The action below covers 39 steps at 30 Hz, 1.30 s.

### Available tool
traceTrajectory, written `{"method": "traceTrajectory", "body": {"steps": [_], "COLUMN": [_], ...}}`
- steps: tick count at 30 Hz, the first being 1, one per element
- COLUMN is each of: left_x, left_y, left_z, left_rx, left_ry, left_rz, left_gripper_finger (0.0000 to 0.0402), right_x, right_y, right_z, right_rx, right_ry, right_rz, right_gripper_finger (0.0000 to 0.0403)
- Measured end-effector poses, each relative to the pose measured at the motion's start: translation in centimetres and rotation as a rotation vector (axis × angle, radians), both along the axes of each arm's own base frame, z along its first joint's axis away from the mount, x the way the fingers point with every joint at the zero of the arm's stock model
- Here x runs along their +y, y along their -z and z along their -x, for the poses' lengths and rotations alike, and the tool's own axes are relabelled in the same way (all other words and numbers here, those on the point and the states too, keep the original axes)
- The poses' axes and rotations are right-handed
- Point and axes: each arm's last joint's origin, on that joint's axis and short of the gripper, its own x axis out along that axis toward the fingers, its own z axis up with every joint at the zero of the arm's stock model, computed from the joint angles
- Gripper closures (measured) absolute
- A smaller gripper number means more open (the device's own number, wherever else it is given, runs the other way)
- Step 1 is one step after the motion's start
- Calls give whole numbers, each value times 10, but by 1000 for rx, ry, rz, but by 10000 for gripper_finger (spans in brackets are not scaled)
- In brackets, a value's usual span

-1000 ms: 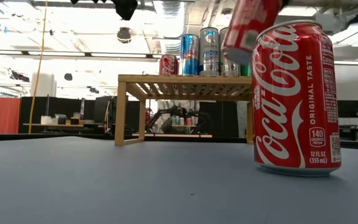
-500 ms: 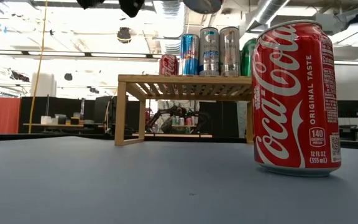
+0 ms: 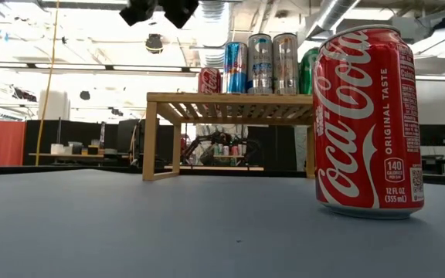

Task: Place canned beverage on shelf
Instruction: Put the right red soda can on the shelf aligned with the other red soda can

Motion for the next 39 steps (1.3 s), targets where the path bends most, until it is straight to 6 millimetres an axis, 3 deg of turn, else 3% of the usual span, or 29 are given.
{"method": "traceTrajectory", "body": {"steps": [9,17,39], "left_x": [-15,-29,-55], "left_y": [0,-12,1], "left_z": [-29,-38,-63], "left_rx": [-19,-57,41], "left_ry": [53,103,146], "left_rz": [-15,-16,18], "left_gripper_finger": [42,42,42], "right_x": [-4,-4,-14], "right_y": [-7,-13,-2], "right_z": [-7,-13,-25], "right_rx": [-70,-133,-99], "right_ry": [-46,-145,-216], "right_rz": [66,27,17], "right_gripper_finger": [252,252,252]}}
